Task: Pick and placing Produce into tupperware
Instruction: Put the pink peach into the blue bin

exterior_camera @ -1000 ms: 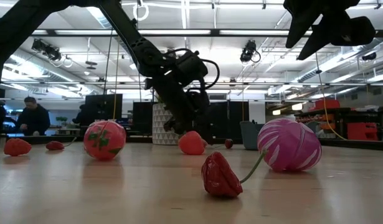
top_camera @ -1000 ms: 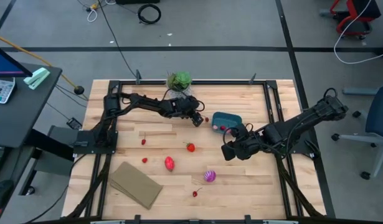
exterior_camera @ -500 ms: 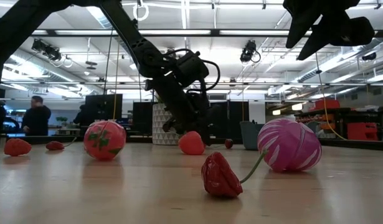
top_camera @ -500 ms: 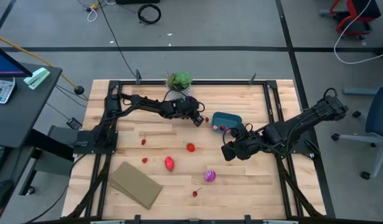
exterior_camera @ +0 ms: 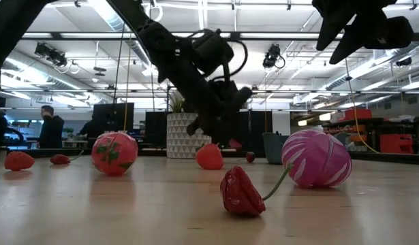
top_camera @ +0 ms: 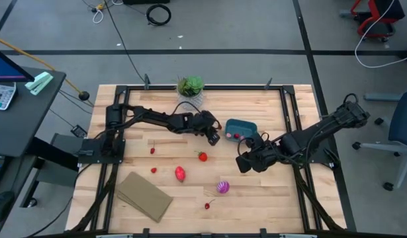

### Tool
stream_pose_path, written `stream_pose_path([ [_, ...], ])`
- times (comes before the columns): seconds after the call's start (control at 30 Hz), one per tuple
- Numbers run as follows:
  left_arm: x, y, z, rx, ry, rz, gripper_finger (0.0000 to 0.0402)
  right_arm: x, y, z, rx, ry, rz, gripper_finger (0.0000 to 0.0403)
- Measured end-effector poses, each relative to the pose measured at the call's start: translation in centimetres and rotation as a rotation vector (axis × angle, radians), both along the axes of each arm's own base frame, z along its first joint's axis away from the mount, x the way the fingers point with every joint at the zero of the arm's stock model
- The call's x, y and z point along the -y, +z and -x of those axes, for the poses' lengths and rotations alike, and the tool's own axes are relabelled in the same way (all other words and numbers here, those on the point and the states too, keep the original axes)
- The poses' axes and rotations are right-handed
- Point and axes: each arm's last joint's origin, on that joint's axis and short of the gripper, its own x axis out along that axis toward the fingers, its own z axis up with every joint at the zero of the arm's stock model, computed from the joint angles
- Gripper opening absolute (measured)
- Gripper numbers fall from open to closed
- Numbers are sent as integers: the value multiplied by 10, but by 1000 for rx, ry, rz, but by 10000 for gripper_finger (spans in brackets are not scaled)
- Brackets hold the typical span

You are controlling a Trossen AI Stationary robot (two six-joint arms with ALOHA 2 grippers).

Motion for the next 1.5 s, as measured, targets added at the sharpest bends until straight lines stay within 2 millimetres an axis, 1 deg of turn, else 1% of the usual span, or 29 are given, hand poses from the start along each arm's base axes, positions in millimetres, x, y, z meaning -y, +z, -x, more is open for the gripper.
stream_pose_path([
  [0.13,11,12,-1,42,-24,-8,111,-6,0,4,-3,-13,-22,160],
  [0.27,20,17,-5,92,-53,-3,115,-13,-2,9,-17,-46,-52,160],
  [0.4,28,26,-12,209,-92,24,118,-19,-4,17,-51,-72,-64,160],
  [0.57,33,40,-19,351,-147,-51,115,-25,-4,24,-69,-82,-74,160],
  [0.67,29,42,-21,377,-160,-98,113,-28,-4,25,-69,-71,-74,161],
  [1.0,-1,42,-18,384,-87,-115,121,-27,-4,25,-42,-89,-39,161],
  [1.33,0,52,-21,469,-87,-125,121,-27,-4,25,-39,-91,-36,162],
  [1.47,-2,49,-35,469,-84,-126,121,-27,-4,25,-36,-103,-44,163],
  [1.5,-2,49,-42,480,-87,-127,121,-27,-4,25,-35,-105,-44,163],
])
